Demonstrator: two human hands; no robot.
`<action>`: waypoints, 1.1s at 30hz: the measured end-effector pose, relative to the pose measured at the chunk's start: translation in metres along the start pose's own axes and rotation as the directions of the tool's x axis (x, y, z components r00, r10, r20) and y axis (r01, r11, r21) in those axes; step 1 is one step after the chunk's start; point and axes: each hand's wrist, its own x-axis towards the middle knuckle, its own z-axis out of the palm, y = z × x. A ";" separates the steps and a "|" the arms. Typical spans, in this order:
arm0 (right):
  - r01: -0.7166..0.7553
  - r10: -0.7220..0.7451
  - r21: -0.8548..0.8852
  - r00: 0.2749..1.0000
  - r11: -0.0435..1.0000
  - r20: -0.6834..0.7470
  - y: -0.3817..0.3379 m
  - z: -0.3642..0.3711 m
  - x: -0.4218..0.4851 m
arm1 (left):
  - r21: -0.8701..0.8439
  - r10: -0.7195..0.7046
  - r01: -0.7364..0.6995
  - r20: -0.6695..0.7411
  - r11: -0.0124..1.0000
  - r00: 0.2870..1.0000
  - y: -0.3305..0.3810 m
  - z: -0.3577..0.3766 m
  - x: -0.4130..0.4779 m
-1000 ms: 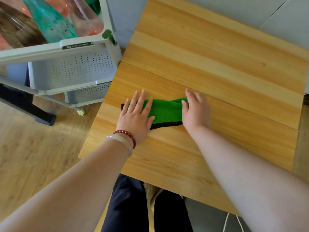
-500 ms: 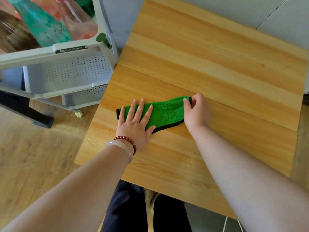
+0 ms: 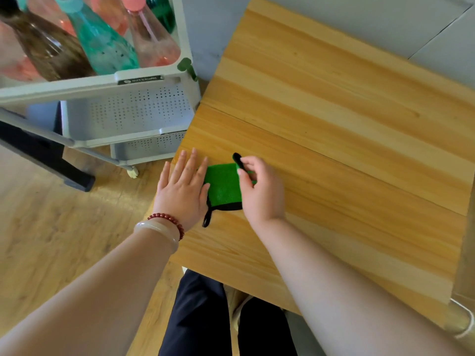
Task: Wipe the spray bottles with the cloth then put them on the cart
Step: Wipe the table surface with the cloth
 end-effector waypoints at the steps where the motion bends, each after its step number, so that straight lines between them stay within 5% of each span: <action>1: 0.028 -0.028 -0.008 0.999 1.000 0.021 -0.004 0.006 -0.004 | -0.009 -0.008 0.008 -0.009 1.000 1.000 -0.005 -0.002 -0.001; 6: 0.166 -0.121 -0.148 0.954 0.975 0.274 -0.005 0.027 -0.021 | -0.021 -0.014 0.013 -0.046 1.000 0.999 -0.024 -0.006 -0.008; 9: 0.257 -0.235 -0.242 0.965 0.936 0.118 0.004 0.027 -0.023 | -0.029 0.008 -0.009 -0.031 1.000 0.999 -0.022 -0.007 -0.010; 11: 0.161 -0.139 -0.337 0.986 0.928 0.087 0.009 0.023 -0.018 | -0.037 0.038 -0.038 -0.010 0.999 0.999 -0.015 -0.006 -0.008; 13: 0.092 0.027 -0.485 0.972 0.870 0.233 0.017 0.018 -0.012 | -0.031 0.079 -0.079 0.007 0.996 0.997 -0.004 -0.004 -0.005; 17: 0.166 0.192 -0.698 0.894 0.697 0.404 0.033 0.015 -0.007 | 0.029 0.083 -0.088 0.134 0.996 0.988 0.009 0.007 0.000; 21: 0.127 0.189 -0.680 0.909 0.722 0.370 0.034 0.016 -0.009 | 0.051 0.052 -0.062 0.169 0.997 0.984 0.012 0.006 0.002; 25: 0.020 0.036 -0.514 0.994 0.858 0.099 0.031 0.017 -0.013 | 0.008 0.049 -0.050 0.098 0.999 0.994 0.010 -0.003 0.007; 30: -0.208 0.224 -0.333 0.975 0.920 0.008 0.021 0.025 0.005 | -0.033 0.052 -0.049 0.114 0.998 0.992 0.007 -0.001 0.014; 33: -0.213 0.228 -0.356 0.974 0.910 0.001 0.011 0.030 0.008 | -0.082 0.053 -0.050 0.029 0.995 0.998 0.002 0.004 0.007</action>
